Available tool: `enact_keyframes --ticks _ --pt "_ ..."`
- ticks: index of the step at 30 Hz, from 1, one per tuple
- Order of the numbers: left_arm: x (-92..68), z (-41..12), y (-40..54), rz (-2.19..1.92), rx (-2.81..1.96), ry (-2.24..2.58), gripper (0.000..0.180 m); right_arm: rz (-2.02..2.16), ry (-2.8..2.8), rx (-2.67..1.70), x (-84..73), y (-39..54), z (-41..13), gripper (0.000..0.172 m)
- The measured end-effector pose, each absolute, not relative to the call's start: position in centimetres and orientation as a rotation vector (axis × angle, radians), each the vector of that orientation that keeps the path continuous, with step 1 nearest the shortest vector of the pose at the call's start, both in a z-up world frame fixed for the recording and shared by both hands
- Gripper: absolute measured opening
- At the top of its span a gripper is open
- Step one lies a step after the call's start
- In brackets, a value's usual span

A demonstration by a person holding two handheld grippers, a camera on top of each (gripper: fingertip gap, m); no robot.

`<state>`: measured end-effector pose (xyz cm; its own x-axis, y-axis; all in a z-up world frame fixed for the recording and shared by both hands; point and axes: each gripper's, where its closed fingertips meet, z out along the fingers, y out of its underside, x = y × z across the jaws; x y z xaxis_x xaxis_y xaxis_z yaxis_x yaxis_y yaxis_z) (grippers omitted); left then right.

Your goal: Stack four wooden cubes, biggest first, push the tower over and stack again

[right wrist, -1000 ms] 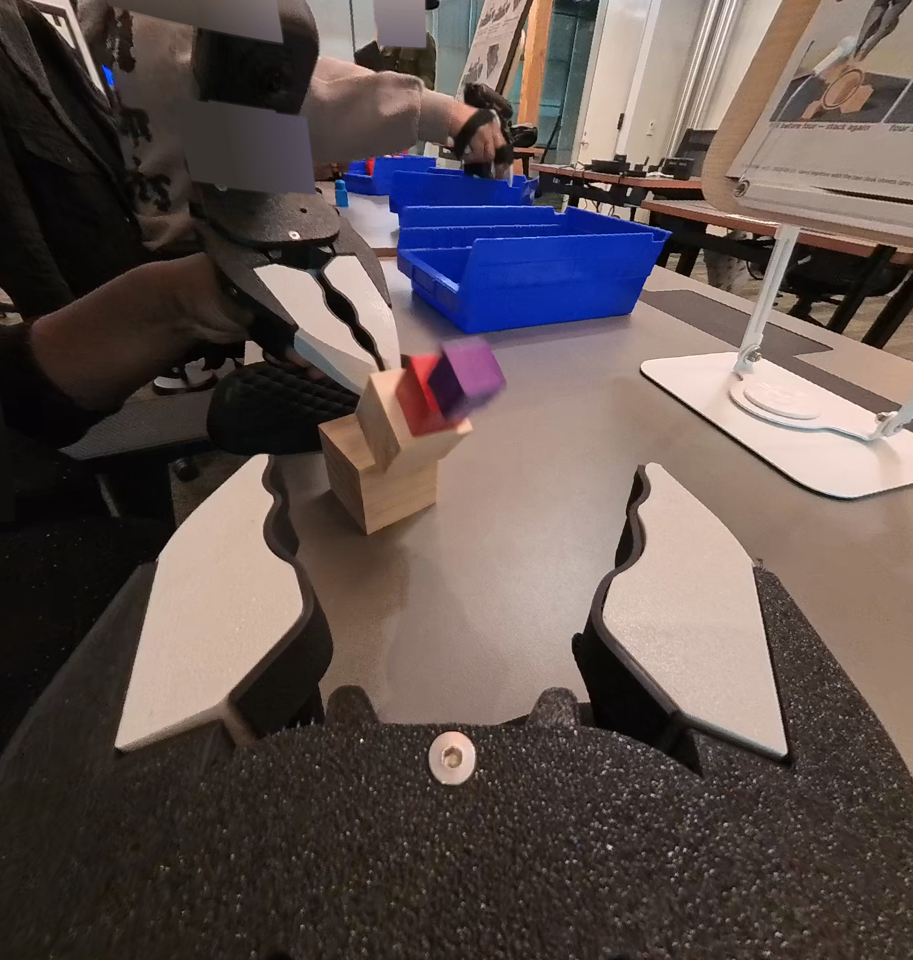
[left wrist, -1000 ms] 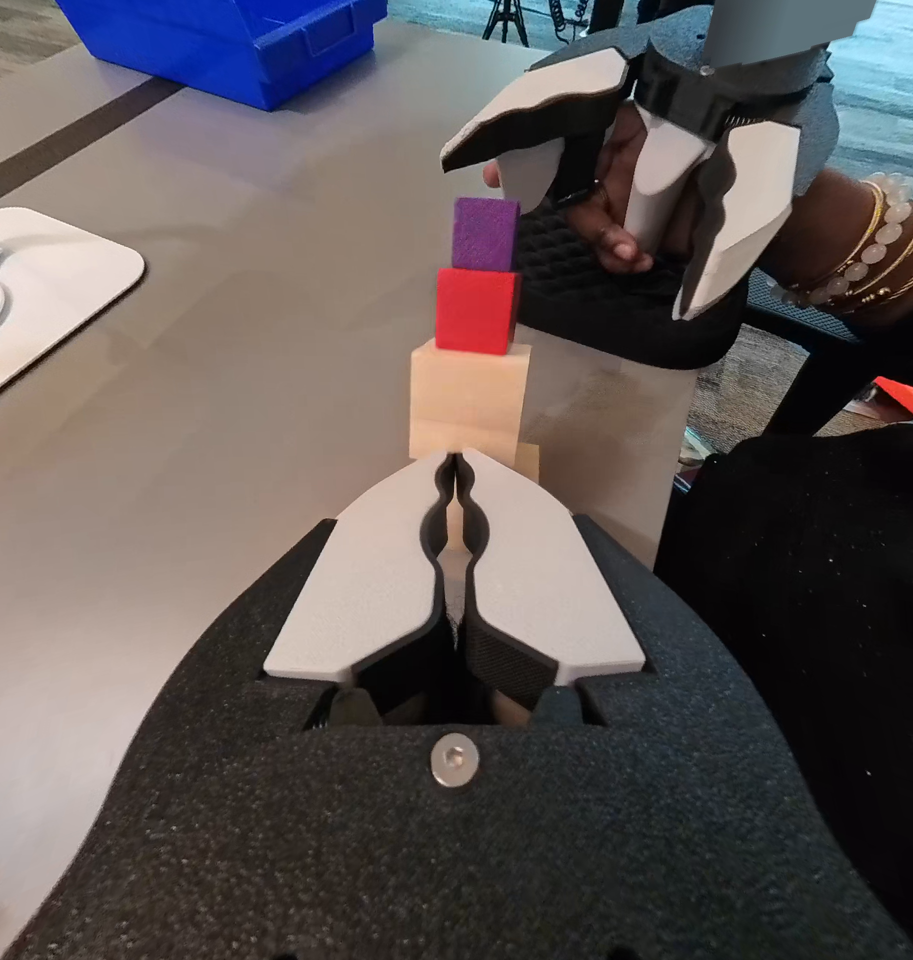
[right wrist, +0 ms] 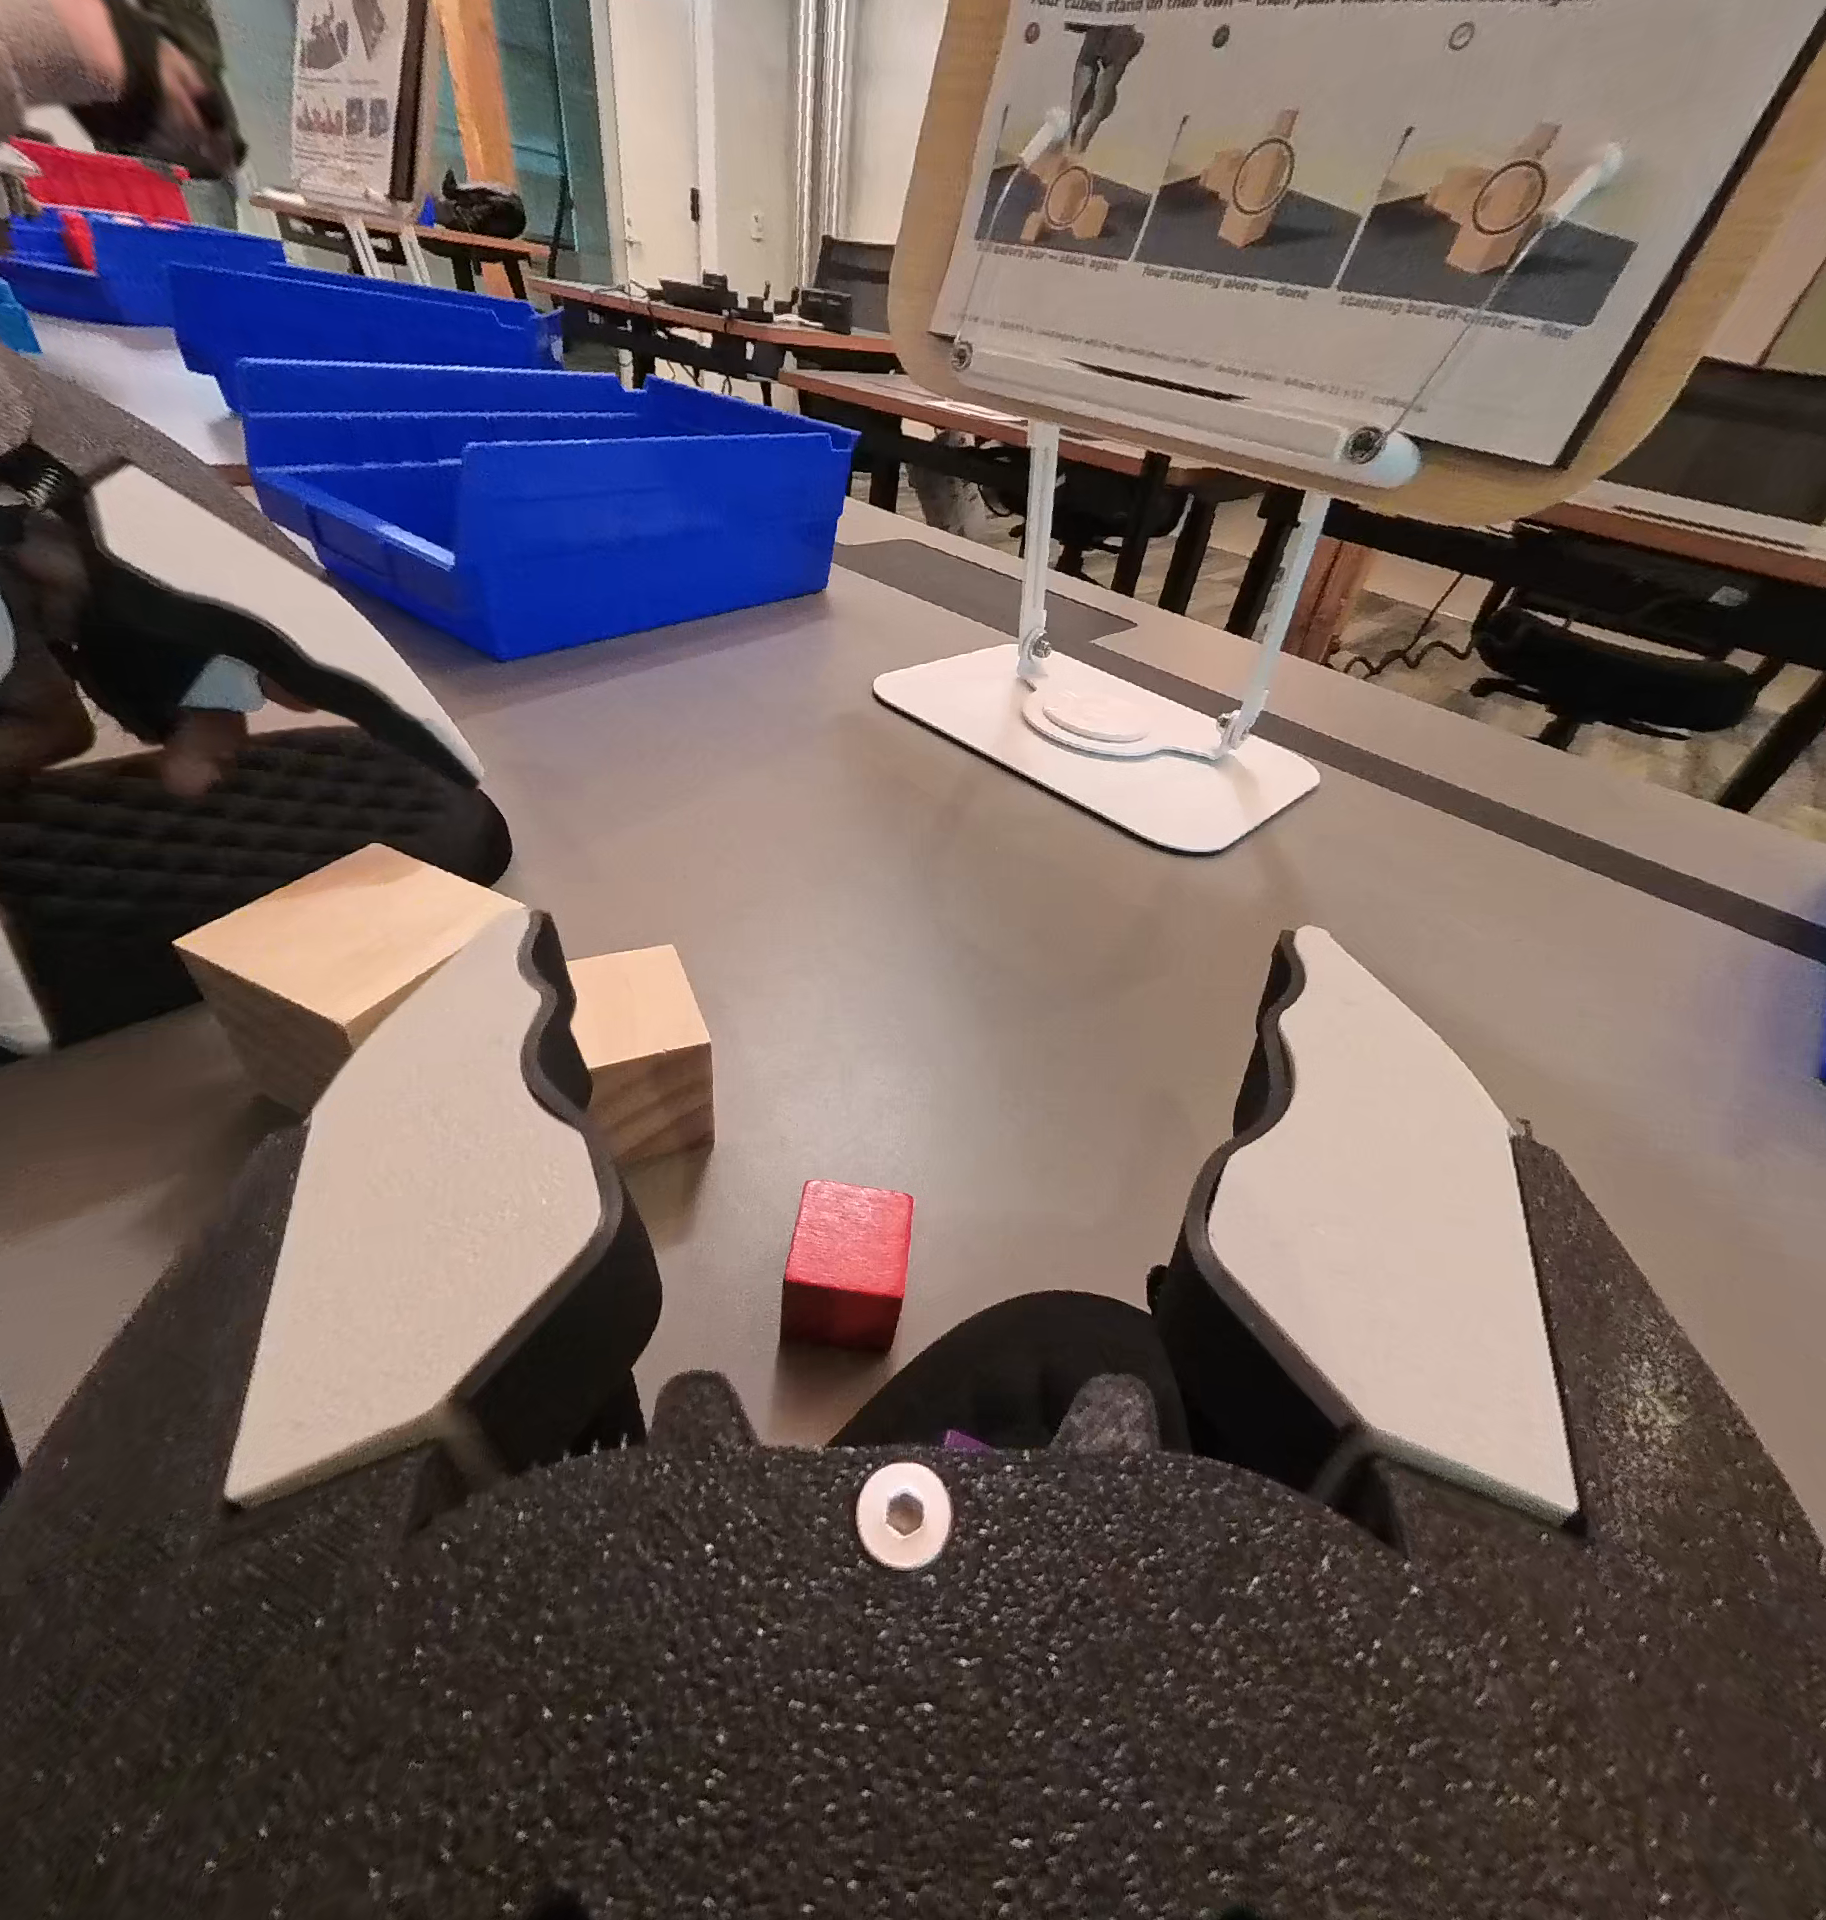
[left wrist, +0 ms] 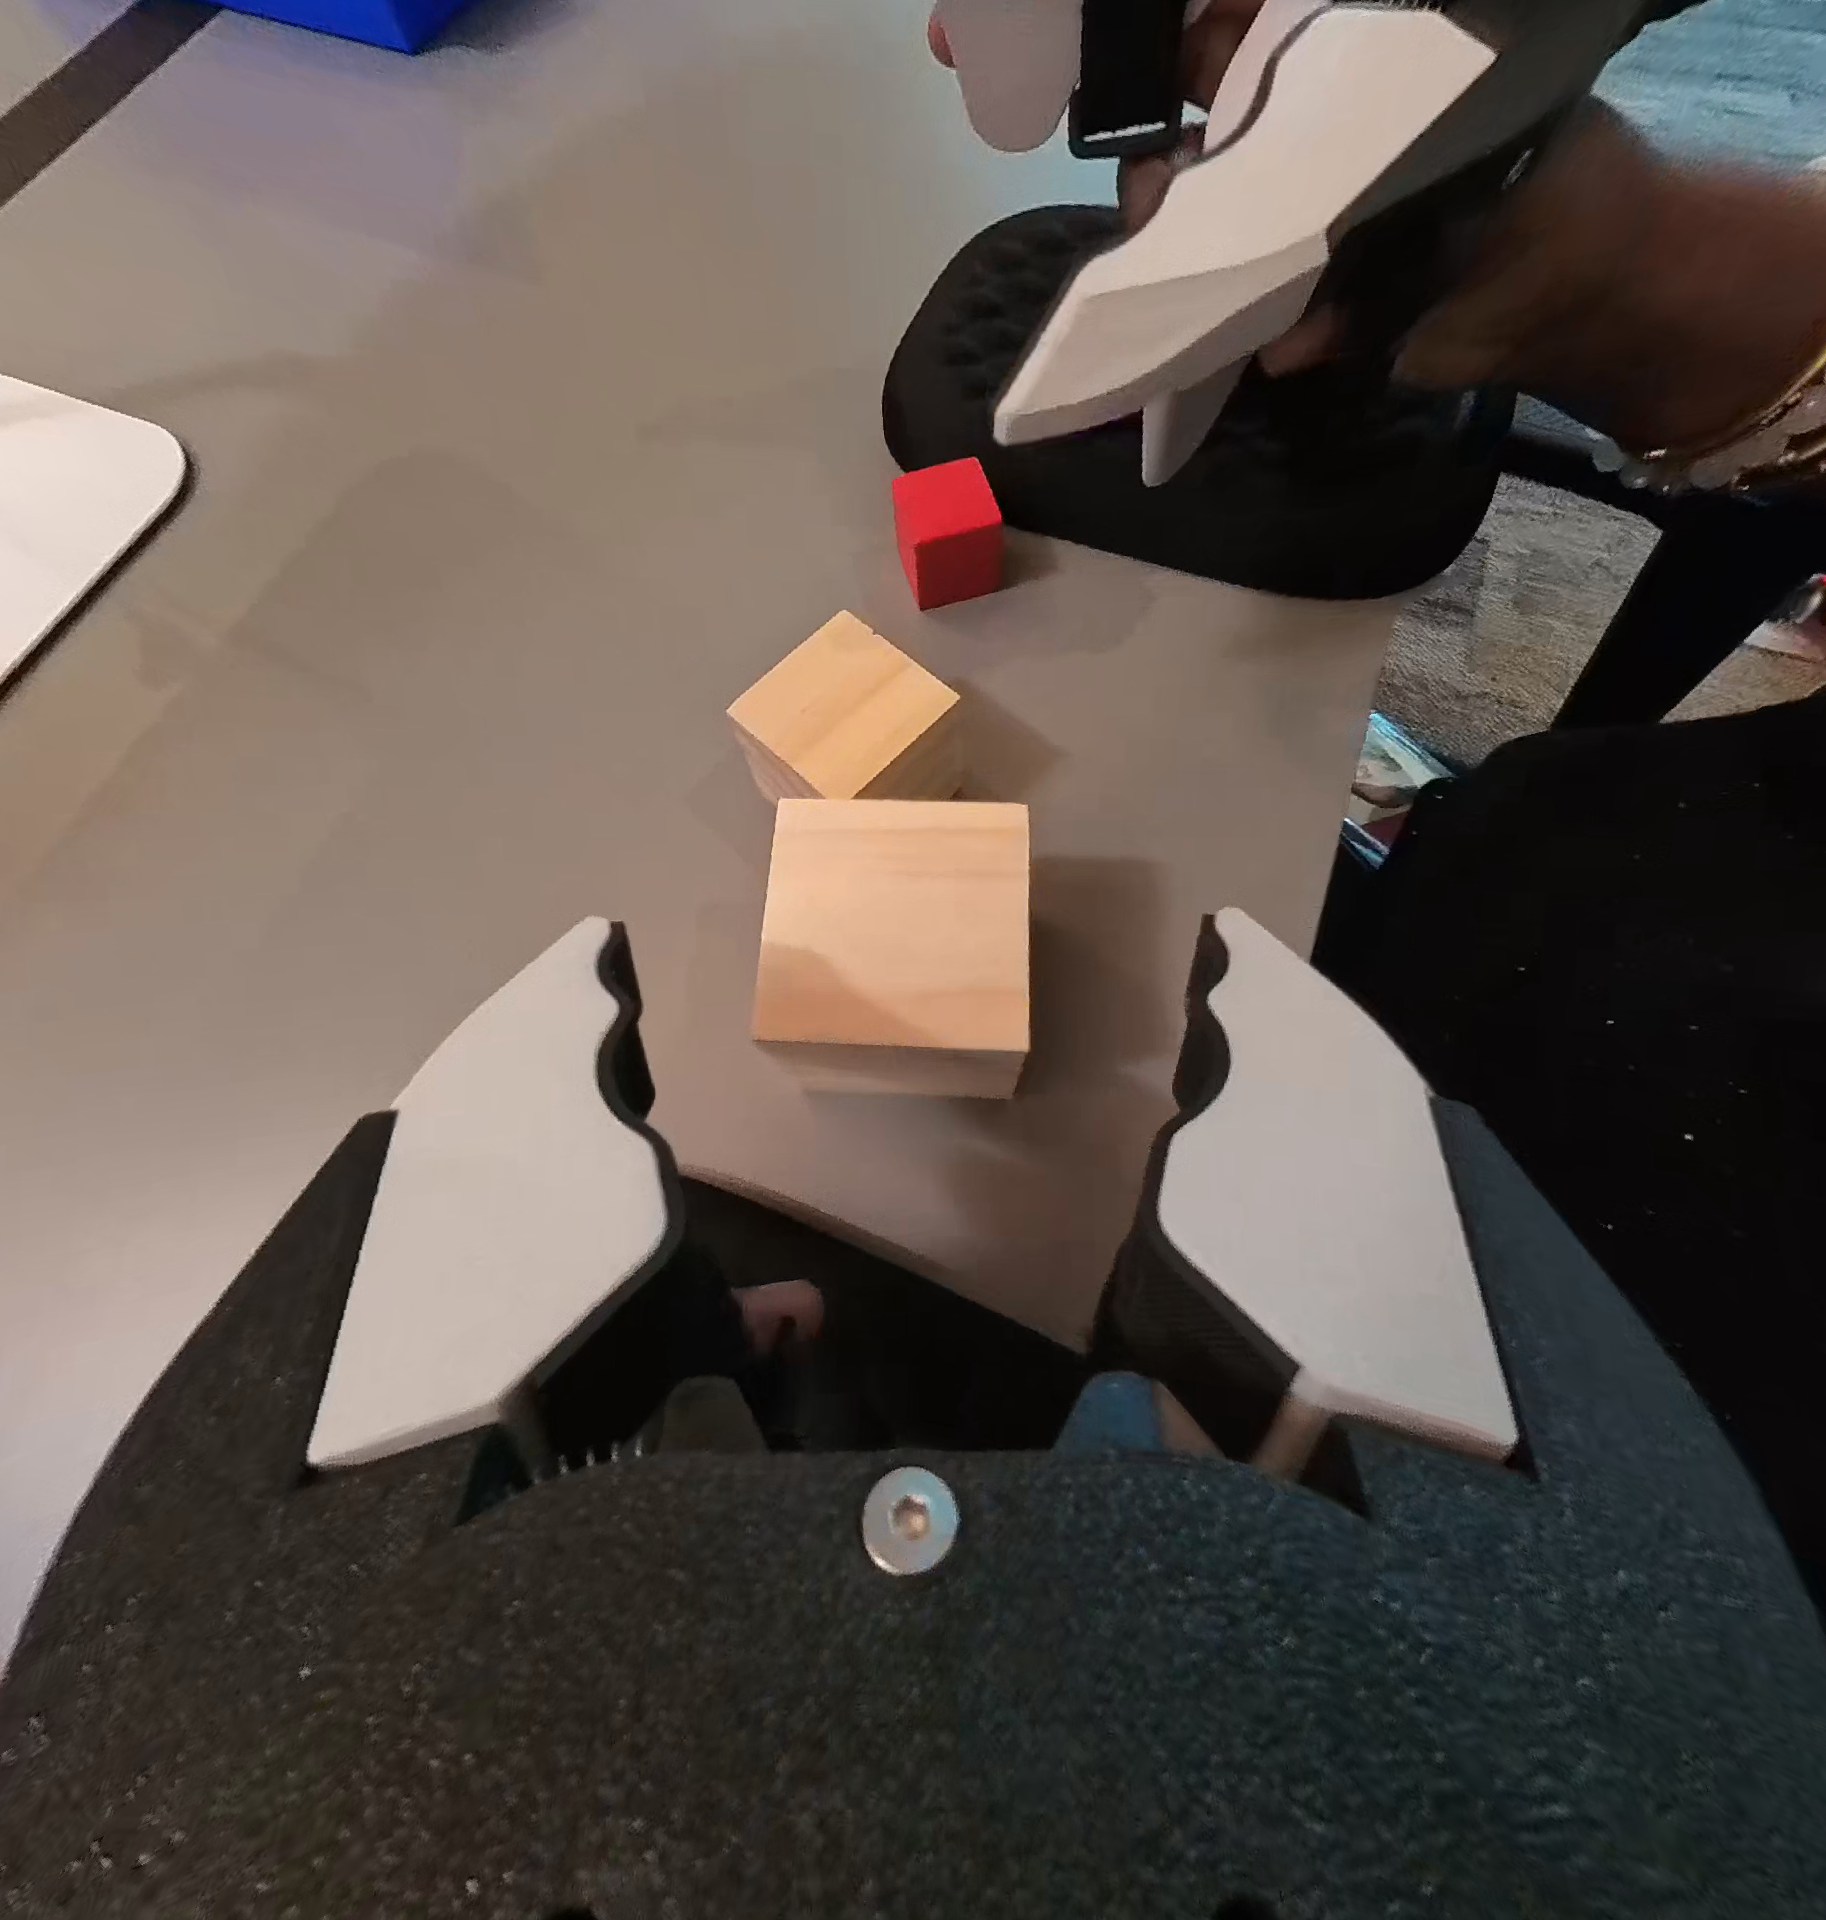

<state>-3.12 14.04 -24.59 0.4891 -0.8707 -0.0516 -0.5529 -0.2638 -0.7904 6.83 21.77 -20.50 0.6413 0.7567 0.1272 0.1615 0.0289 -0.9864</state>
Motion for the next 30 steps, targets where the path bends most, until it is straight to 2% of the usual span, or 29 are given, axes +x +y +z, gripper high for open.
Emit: enact_keyframes --ticks 2,5,10,15,23,30 --pt "-2.9 -24.9 14.2 -0.503 -1.960 1.200 0.094 0.555 -0.804 -1.500 6.8 21.7 -20.5 0.122" --pt "-2.8 -25.7 14.3 -0.495 -2.004 1.241 0.074 0.580 -0.795 -1.501 6.9 21.7 -20.4 0.122" --pt "-2.8 -26.8 14.5 -0.466 -2.058 1.327 0.060 0.606 -0.786 -1.496 7.0 21.7 -20.2 0.121" --pt "-3.1 -25.7 15.0 -0.475 -2.024 1.364 0.058 0.616 -0.791 -1.498 7.0 21.7 -20.3 0.121" --pt "-3.6 -18.1 20.2 -0.456 -1.906 1.262 0.058 0.620 -0.806 -1.501 6.8 21.6 -20.4 0.119" --pt "0.4 -20.0 26.2 -0.425 -1.962 1.062 0.058 0.627 -0.797 -1.512 6.9 21.7 -20.4 0.119"
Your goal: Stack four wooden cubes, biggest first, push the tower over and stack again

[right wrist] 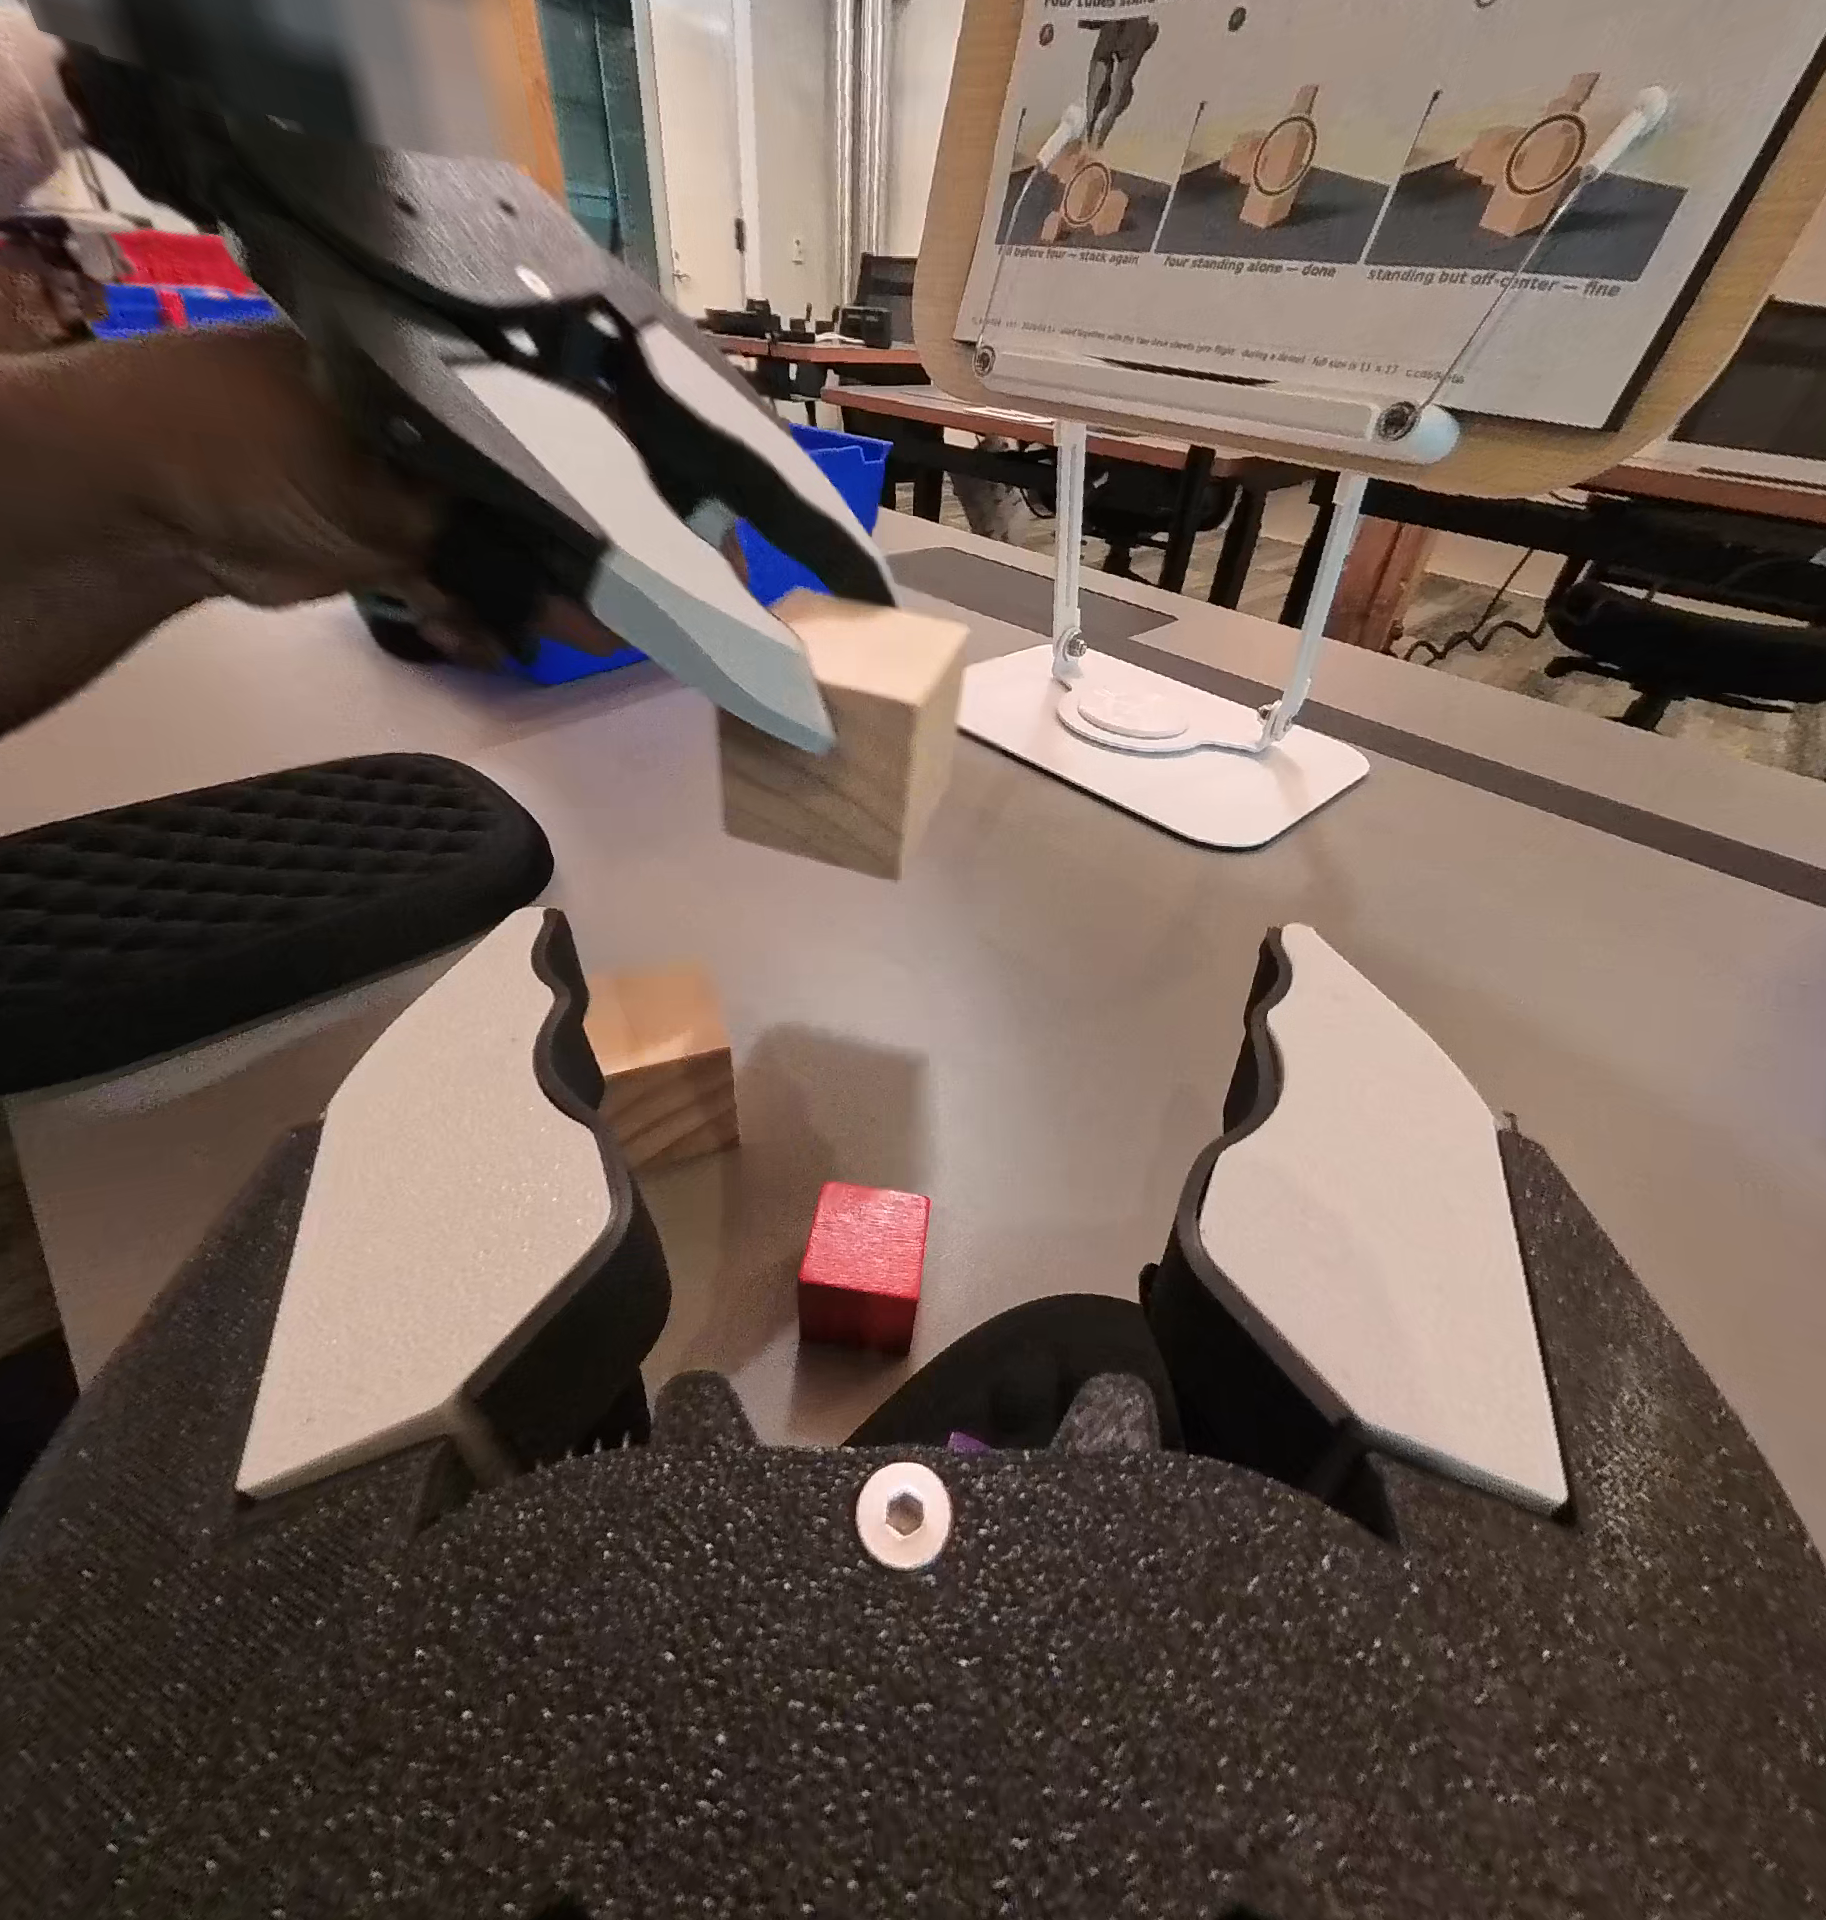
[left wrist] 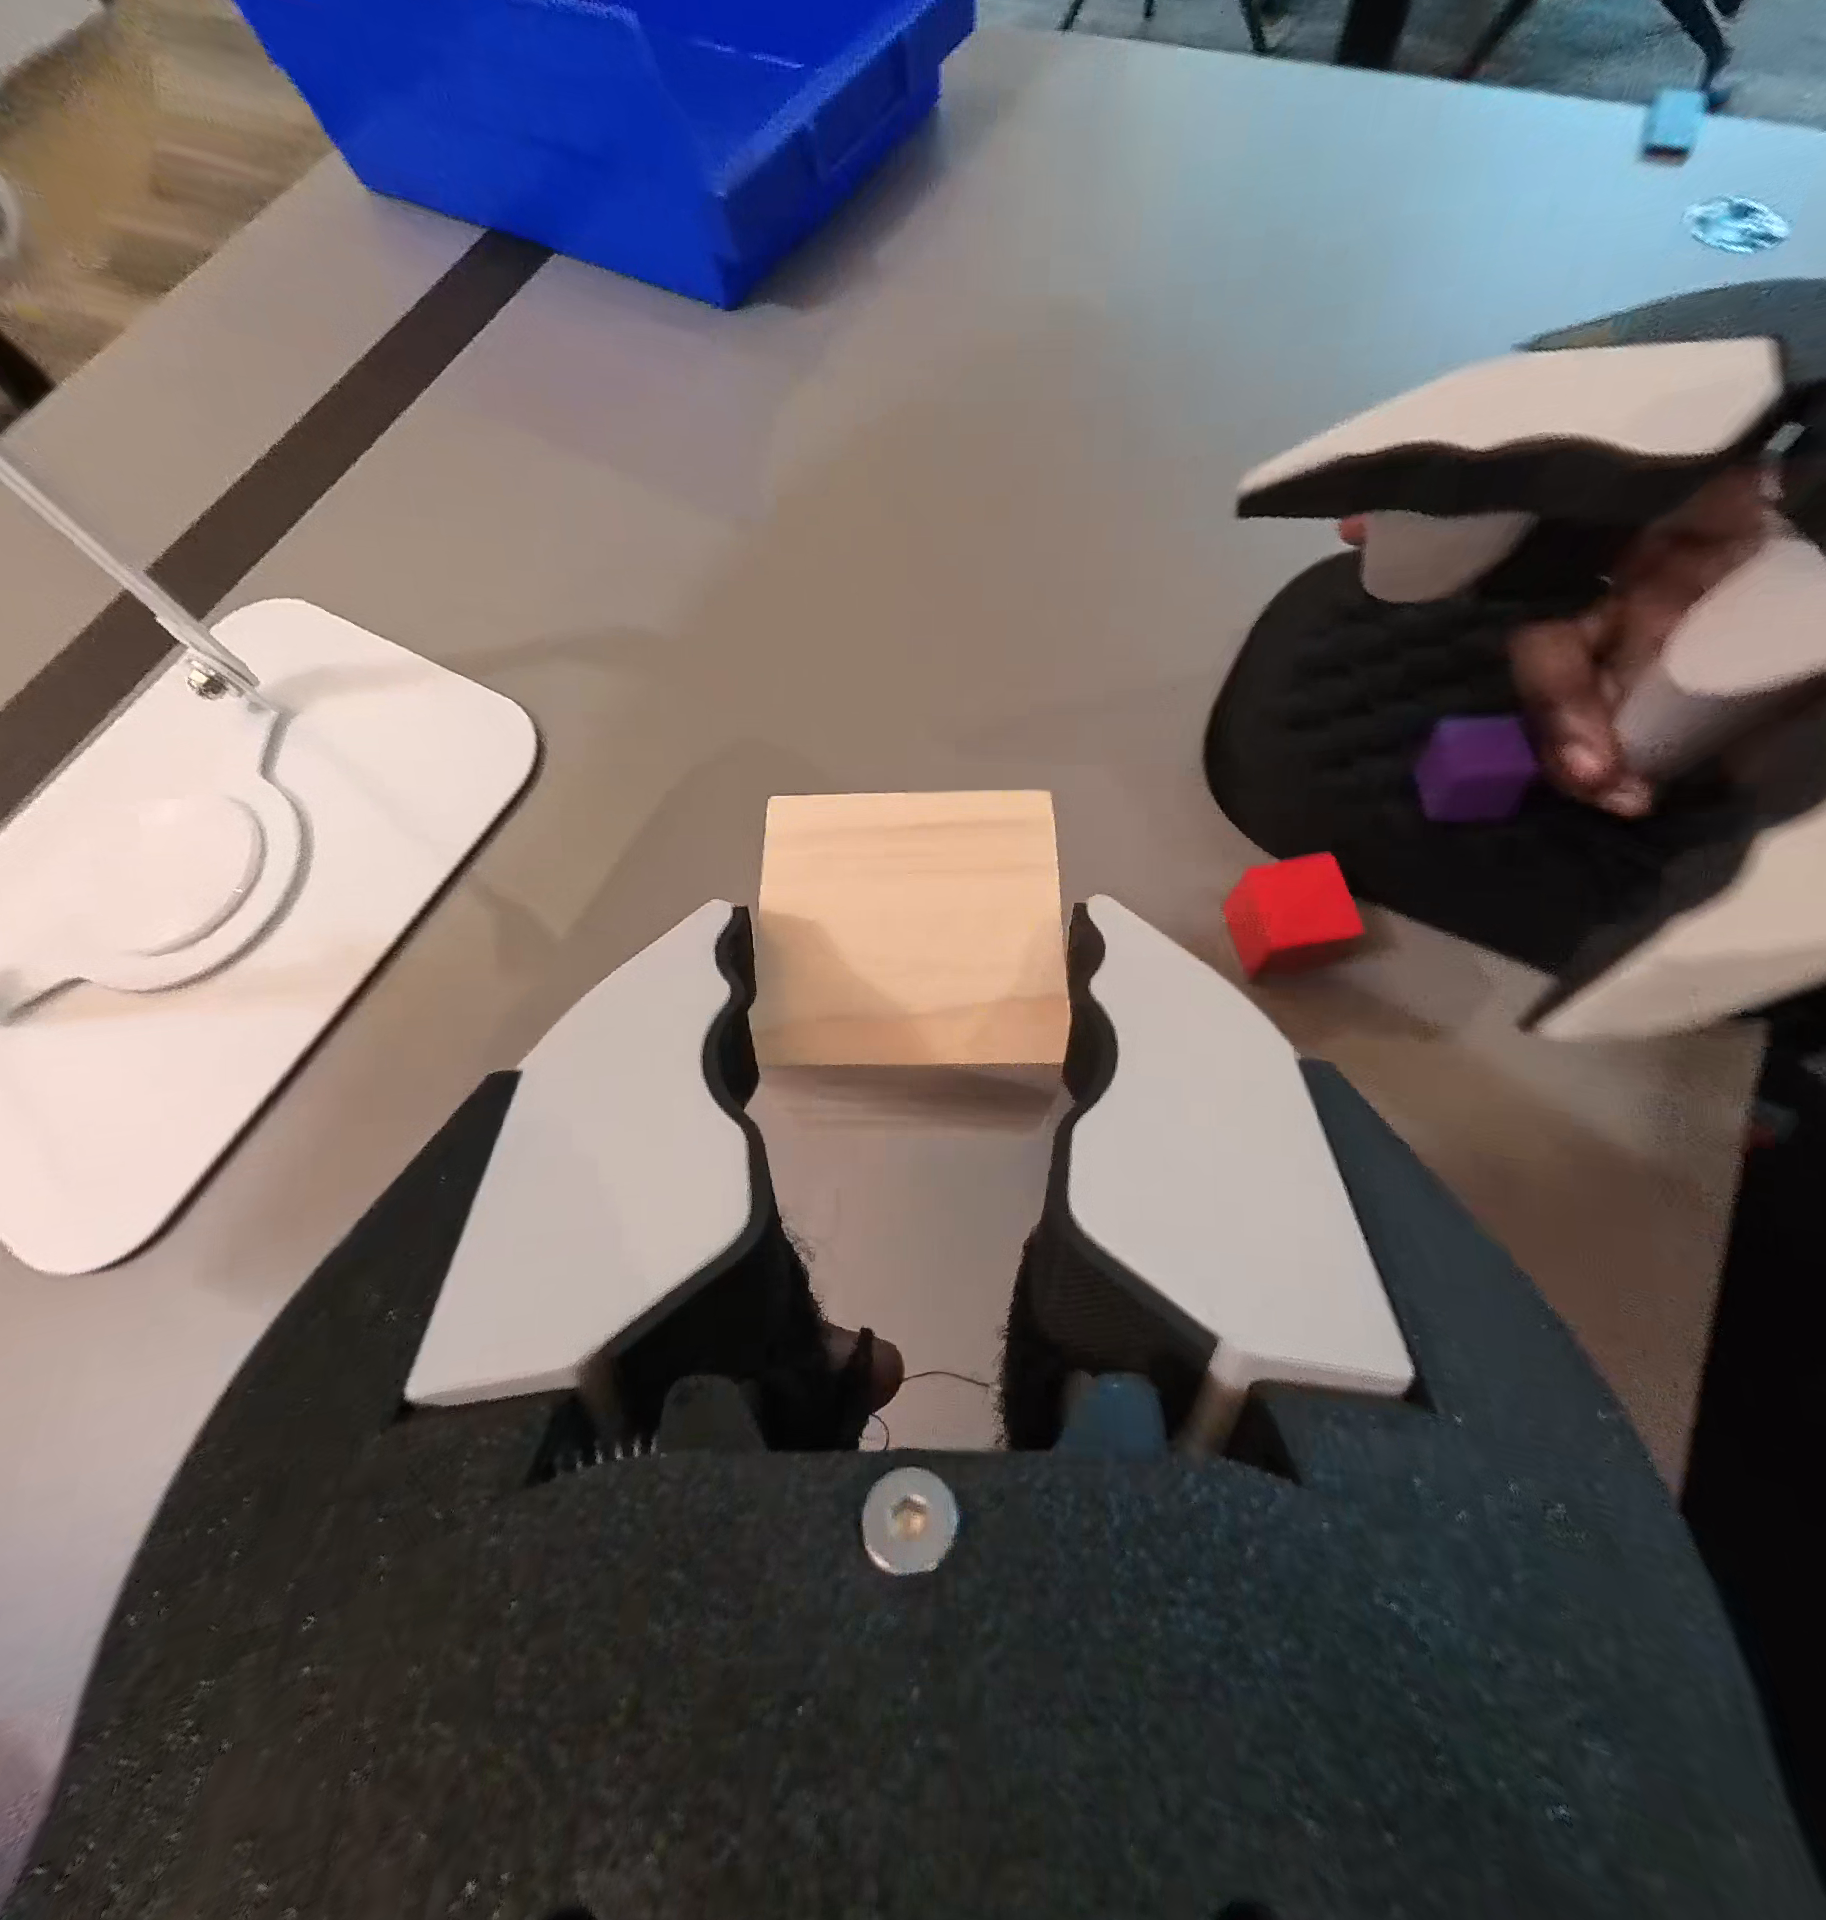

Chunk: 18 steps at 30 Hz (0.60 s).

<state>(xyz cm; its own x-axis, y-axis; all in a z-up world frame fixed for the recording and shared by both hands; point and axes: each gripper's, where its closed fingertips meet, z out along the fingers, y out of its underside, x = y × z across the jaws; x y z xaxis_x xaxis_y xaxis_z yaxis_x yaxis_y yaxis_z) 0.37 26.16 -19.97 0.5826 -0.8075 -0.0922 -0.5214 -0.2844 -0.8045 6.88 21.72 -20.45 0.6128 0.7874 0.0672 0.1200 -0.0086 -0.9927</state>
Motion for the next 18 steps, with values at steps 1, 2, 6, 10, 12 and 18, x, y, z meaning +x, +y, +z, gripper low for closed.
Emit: enact_keyframes --ticks 1,2,6,10,12,18 --pt "0.8 -20.5 26.6 -0.416 -1.974 1.039 0.058 0.631 -0.797 -1.515 6.9 21.7 -20.5 0.119" --pt "1.2 -21.0 27.0 -0.405 -1.982 1.016 0.058 0.633 -0.795 -1.516 6.9 21.8 -20.5 0.119" --pt "1.8 -22.4 28.2 -0.385 -2.021 0.892 0.058 0.629 -0.782 -1.512 7.0 21.8 -20.4 0.118" --pt "1.6 -23.2 28.5 -0.341 -2.058 0.764 0.058 0.614 -0.780 -1.515 7.0 21.9 -20.4 0.117" --pt "1.6 -23.7 28.4 -0.323 -2.064 0.740 0.058 0.607 -0.784 -1.514 7.0 21.9 -20.4 0.117" --pt "2.3 -25.3 28.3 -0.320 -2.080 0.729 0.058 0.595 -0.790 -1.509 7.0 21.8 -20.4 0.116"
